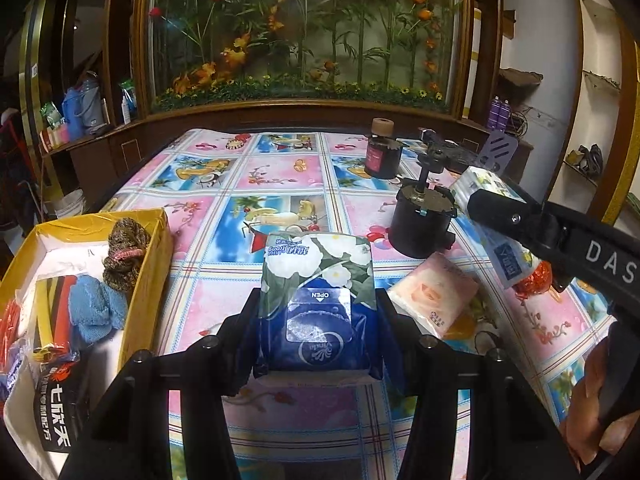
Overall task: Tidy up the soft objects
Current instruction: 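Lift both tissue packs off the tablecloth with both tools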
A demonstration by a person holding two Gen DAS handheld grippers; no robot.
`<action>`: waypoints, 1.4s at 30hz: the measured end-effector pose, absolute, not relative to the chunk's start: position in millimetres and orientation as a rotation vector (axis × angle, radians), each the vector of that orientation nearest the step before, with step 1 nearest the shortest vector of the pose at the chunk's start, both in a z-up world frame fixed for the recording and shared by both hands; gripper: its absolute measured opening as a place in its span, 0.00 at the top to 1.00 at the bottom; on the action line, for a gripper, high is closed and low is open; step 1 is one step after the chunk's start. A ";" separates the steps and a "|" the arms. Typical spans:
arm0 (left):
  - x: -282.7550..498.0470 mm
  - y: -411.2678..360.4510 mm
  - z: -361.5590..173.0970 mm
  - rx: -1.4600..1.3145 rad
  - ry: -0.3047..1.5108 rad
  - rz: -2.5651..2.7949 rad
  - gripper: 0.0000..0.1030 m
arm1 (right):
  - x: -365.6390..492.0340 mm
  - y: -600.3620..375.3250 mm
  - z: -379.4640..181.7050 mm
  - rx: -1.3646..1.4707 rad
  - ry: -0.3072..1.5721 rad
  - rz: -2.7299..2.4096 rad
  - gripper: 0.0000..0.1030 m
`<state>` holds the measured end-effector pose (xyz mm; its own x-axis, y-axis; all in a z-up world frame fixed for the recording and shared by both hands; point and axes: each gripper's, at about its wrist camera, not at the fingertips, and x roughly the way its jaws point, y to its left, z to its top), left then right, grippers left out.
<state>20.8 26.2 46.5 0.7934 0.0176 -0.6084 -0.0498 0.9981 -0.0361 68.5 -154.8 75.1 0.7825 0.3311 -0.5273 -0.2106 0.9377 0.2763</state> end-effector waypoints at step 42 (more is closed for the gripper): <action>17.5 30.5 51.7 -0.008 0.596 0.097 0.50 | 65.2 -131.7 71.3 0.150 0.568 0.211 0.41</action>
<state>17.5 30.5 51.7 0.8230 0.0887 -0.5611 -0.0933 0.9954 0.0206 65.2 -131.7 71.3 0.8223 0.2383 -0.5168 -0.1561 0.9677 0.1979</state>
